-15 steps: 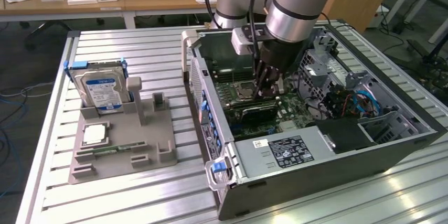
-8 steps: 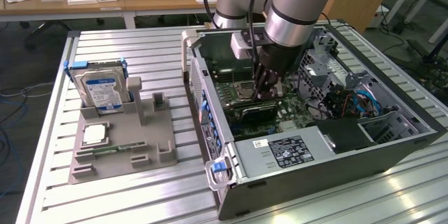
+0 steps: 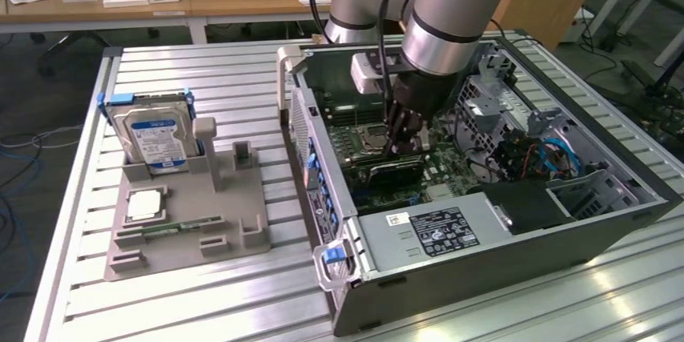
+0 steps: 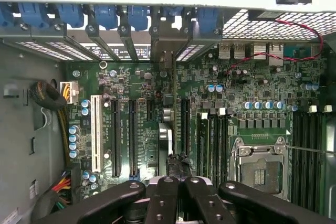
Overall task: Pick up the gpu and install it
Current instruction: 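Press down on the gpu until it lock into place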
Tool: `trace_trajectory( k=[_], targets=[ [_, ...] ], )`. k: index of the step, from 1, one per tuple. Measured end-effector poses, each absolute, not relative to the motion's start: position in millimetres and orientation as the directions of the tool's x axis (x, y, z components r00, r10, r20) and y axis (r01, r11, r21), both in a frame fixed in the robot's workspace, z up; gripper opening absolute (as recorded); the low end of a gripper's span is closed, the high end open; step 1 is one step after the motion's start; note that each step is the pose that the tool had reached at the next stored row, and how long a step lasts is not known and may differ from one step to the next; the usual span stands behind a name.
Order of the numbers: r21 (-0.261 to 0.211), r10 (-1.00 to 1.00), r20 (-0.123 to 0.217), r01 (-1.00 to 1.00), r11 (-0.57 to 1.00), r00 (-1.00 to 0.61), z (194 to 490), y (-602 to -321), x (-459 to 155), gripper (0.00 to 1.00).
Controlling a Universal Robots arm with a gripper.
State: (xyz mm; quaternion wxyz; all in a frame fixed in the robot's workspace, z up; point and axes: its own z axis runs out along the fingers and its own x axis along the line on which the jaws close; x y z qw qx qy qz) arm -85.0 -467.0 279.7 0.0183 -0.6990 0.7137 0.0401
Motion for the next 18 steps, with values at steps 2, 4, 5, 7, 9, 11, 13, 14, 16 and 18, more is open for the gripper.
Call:
trace_trajectory(
  k=[2,4,5,7,9,11,13,14,16,18],
  targets=[
    [0.031,-0.996,-0.083,-0.999,0.02,-0.022,279,-467,-85,0.11],
    [0.031,-0.996,-0.083,-0.999,0.02,-0.022,278,-466,-86,0.11],
    [0.031,-0.996,-0.082,-0.999,0.019,-0.022,276,-466,-86,0.11],
    [0.031,-0.996,-0.083,-0.999,0.019,-0.022,274,-466,-86,0.11],
    [0.032,-0.996,-0.082,-0.999,0.02,-0.022,274,-466,-86,0.11],
    [0.032,-0.996,-0.082,-0.999,0.02,-0.022,274,-466,-86,0.11],
    [0.032,-0.996,-0.082,-0.999,0.02,-0.022,274,-464,-86,0.11],
    [0.032,-0.996,-0.082,-0.999,0.02,-0.022,273,-464,-86,0.11],
    [0.031,-0.996,-0.083,-0.999,0.019,-0.022,271,-464,-86,0.11],
    [0.032,-0.996,-0.083,-0.999,0.02,-0.022,267,-464,-86,0.11]
  ],
)
